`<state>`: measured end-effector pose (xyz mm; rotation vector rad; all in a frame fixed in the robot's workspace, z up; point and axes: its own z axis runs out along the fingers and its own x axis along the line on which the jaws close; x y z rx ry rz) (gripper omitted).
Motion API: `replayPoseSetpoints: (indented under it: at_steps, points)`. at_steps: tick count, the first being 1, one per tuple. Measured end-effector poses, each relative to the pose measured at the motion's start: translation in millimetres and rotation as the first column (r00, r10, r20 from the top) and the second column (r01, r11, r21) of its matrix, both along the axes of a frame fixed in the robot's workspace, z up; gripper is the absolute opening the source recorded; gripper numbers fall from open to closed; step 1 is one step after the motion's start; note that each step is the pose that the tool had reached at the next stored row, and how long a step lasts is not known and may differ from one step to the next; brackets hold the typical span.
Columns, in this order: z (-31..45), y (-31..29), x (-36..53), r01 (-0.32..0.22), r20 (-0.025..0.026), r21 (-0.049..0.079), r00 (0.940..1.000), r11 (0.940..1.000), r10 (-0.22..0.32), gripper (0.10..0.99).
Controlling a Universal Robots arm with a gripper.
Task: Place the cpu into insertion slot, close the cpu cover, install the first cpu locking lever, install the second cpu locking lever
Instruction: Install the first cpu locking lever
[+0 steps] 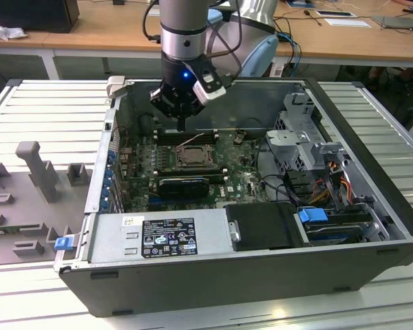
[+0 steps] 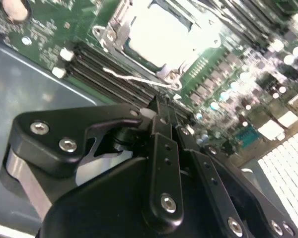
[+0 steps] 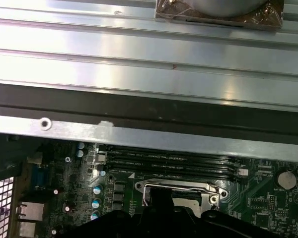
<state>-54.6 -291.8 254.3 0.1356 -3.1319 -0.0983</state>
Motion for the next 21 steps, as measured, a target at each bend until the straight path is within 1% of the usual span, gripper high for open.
replayPoseSetpoints:
  at_steps: [1, 2, 4, 5, 7, 9, 13, 16, 21]
  points:
    - [-2.9, 0.0, 3.5, 0.003, 0.0, 0.005, 1.0, 1.0, -0.003, 0.106]
    - [-5.6, 0.0, 4.9, 0.004, -0.0001, 0.01, 1.0, 0.9999, -0.004, 0.106]
    - [-12.6, 0.7, 6.9, 0.004, -0.0001, 0.011, 1.0, 0.9999, -0.004, 0.106]
    - [-14.7, 1.7, 7.7, 0.004, -0.0002, 0.01, 1.0, 0.9999, -0.004, 0.106]
    - [-18.2, 4.9, 10.7, 0.004, 0.0, 0.011, 1.0, 0.9999, -0.004, 0.106]
    - [-23.8, 9.4, 17.3, 0.003, -0.0001, 0.011, 1.0, 0.9999, -0.003, 0.106]
    - [-26.6, 11.6, 22.9, 0.003, -0.0002, 0.012, 1.0, 0.9999, -0.003, 0.106]
    - [-27.3, 11.7, 25.9, 0.003, -0.0002, 0.012, 1.0, 0.9999, -0.003, 0.106]
    - [-30.8, 10.7, 28.9, 0.009, -0.0001, 0.012, 1.0, 0.9999, -0.009, 0.106]
